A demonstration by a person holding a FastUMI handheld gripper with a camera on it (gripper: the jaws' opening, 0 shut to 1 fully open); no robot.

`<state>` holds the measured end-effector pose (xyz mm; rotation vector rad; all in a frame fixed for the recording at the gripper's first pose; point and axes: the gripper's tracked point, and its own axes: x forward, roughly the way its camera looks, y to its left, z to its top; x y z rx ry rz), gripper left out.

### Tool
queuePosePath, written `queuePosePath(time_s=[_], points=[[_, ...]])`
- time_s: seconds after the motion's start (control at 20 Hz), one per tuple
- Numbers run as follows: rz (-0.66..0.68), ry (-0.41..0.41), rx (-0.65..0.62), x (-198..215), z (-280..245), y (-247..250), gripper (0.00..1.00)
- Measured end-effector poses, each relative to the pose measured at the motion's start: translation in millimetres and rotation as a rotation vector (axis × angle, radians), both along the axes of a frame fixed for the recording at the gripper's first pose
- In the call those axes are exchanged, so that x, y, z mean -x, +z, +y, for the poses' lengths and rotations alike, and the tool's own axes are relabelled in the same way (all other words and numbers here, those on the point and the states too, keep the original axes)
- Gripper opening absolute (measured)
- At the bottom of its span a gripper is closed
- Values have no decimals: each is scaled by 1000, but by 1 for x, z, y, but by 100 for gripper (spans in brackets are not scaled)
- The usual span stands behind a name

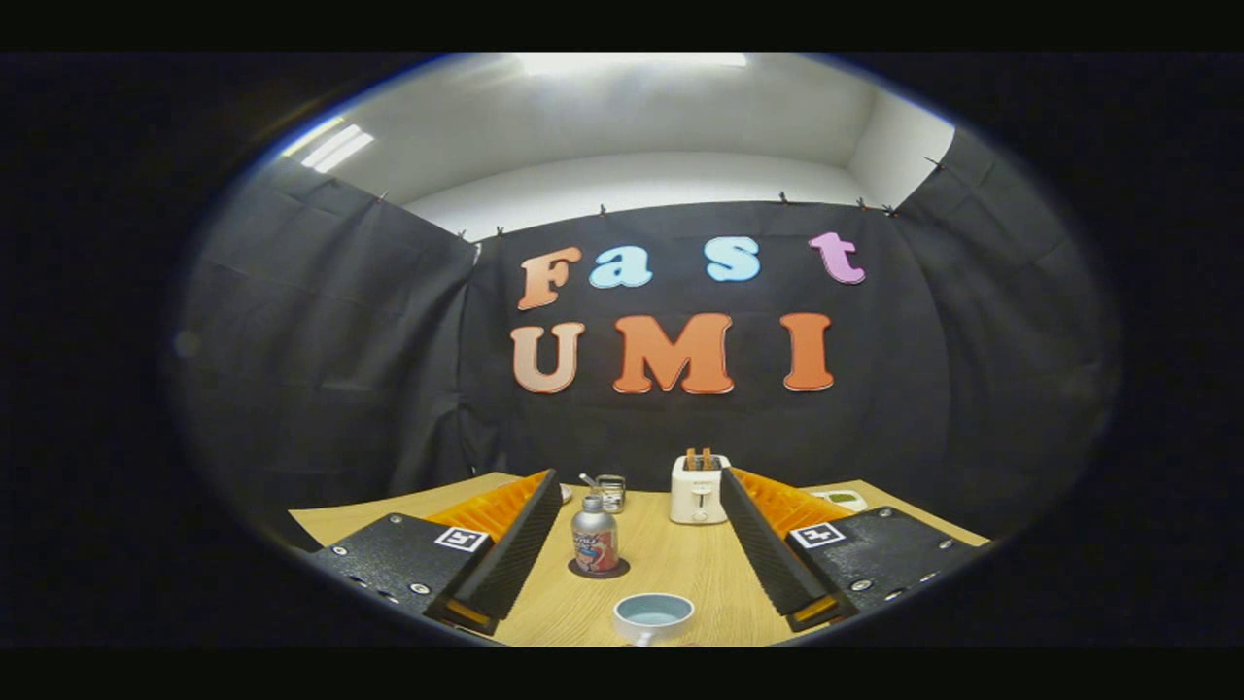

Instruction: Take the bottle from table, then pour the juice into the cup, finally place the bottle on the coaster

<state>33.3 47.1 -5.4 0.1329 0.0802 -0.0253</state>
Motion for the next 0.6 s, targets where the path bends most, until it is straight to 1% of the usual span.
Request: queuePosePath(time_s=[0.15, 0.35, 0.6], points=[[18, -5, -12, 0, -1, -5, 97], [19, 9, -43, -3, 4, -5, 97], [16, 20, -43, -8, 11, -3, 97]])
